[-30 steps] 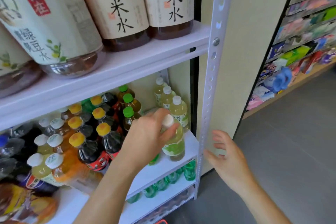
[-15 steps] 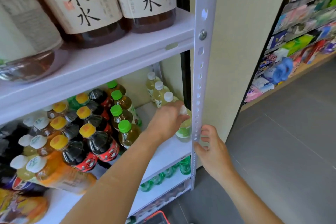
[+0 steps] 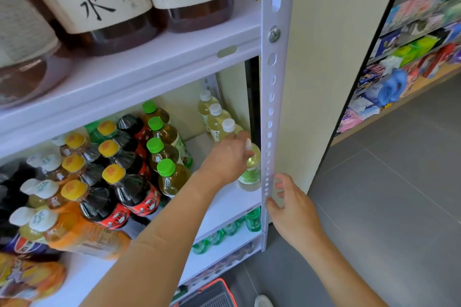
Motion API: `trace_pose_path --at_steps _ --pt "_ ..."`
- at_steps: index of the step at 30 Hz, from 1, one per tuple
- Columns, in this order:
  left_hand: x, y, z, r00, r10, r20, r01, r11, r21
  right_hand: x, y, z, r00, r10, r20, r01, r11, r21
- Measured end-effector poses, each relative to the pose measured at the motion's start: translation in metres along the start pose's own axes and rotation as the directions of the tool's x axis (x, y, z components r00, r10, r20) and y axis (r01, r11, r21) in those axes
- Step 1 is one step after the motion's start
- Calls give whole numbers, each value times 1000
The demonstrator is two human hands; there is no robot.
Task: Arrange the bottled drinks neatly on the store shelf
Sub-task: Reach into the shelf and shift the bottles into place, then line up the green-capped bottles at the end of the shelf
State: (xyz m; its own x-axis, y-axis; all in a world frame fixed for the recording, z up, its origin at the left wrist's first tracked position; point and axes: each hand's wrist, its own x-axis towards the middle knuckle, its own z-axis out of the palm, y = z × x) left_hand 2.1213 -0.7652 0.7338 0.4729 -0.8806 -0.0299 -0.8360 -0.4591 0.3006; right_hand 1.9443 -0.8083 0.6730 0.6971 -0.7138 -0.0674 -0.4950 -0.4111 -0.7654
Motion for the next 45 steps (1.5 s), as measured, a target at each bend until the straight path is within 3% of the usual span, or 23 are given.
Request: trace_pose_path --at_steps 3,11,15,18,20,22,24,26,28,35,37,39,42,43,45 --pt "1 0 0 1000 10 22 -11 1000 22 -10 -4 -1 1000 -14 -6 13 994 -107" --pt "-1 -4 -4 996 12 87 -12 1000 2 -16 -19 13 993 -114 45 111 992 60" --pt "-17 -5 -21 995 12 96 -20 996 81 -11 -25 23 988 -151 28 147 984 101" --pt "-48 -10 -39 991 49 -127 -30 989 147 -8 -28 33 986 -165 4 162 974 160" --pt "-74 -20 -54 936 70 -344 -3 981 192 -6 -27 41 985 -173 18 166 966 198" --pt "-97 -32 -64 896 66 -439 84 945 315 -6 -26 50 984 -172 43 158 959 236" --pt "-113 -34 -66 958 -41 -283 176 865 471 -8 -28 62 983 -166 78 138 949 282" --pt "-125 -37 -53 983 -144 -112 182 823 537 -12 -33 76 974 -171 149 117 941 319" --pt "-134 -37 -49 986 -154 -57 161 829 536 -14 -37 87 949 -207 237 129 943 307" --pt "-156 -35 -51 998 -35 -43 43 976 215 -13 -48 104 886 -289 362 191 940 283" --pt "-161 -36 -53 991 -14 -135 26 996 82 -15 -51 102 883 -304 357 195 931 309" --pt "-167 -37 -62 948 -44 -315 7 993 -115 -20 -53 96 882 -319 347 200 920 336" --pt "-172 -37 -76 851 -206 -483 -4 917 -398 -34 -59 77 899 -305 315 162 899 407" --pt "-173 -37 -79 828 -288 -481 -12 848 -529 -39 -62 69 907 -302 295 152 885 441" --pt "-172 -36 -82 802 -452 -390 -42 609 -792 -49 -70 52 904 -318 286 145 856 495"
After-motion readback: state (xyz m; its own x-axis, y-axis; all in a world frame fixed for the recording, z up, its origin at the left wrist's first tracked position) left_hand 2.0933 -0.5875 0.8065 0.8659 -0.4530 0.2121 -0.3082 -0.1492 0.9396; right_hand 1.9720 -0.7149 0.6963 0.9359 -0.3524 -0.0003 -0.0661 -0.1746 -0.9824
